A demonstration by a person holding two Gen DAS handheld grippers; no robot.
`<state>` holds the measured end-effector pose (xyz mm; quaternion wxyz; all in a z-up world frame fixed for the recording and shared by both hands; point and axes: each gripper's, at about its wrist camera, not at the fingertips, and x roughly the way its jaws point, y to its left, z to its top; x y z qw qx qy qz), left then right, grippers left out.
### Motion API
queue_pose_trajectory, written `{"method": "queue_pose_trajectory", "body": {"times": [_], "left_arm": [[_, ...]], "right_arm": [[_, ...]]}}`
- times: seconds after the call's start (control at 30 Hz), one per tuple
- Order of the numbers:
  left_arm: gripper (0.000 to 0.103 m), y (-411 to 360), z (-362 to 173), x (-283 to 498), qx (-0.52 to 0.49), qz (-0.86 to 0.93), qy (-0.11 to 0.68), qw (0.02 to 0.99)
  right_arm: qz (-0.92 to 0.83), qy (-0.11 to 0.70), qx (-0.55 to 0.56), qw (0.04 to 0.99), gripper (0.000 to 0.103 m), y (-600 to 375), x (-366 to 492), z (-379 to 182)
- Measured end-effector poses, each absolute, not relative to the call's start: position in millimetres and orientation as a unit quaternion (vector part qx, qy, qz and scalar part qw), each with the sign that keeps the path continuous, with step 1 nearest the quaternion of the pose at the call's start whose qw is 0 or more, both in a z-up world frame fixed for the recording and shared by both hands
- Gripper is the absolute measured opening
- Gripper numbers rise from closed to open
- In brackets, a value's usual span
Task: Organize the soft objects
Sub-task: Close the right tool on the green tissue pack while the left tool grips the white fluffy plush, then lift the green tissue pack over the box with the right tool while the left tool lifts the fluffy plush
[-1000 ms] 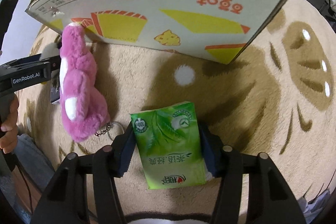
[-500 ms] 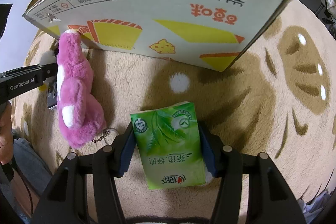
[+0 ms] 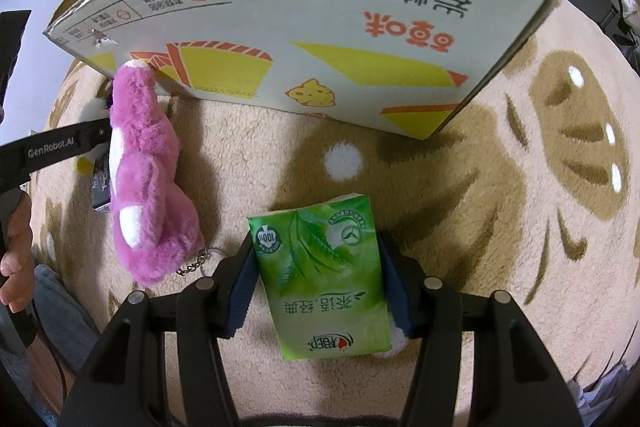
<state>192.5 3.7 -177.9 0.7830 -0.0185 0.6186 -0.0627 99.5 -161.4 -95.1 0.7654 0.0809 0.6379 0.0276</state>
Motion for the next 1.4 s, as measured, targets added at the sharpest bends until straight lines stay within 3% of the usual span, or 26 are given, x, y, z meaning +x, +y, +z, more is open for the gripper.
{"method": "queue_pose_trajectory", "body": {"times": [0.4, 0.8, 1.4], "left_arm": [[0.027, -6, -168, 173, 0.020, -0.048, 0.602, 0.797], [0.027, -12, -121, 136, 0.038, -0.032, 0.538, 0.842], [0.027, -4, -15, 81, 0.015, -0.074, 0.313, 0.947]], "right_arm": [[0.028, 0.610, 0.086, 0.787, 0.059, -162, 93, -74], [0.031, 0.514, 0.111, 0.850, 0.057, -174, 75, -22], [0.018, 0.359, 0.098, 0.928, 0.057, -180, 49, 32]]}}
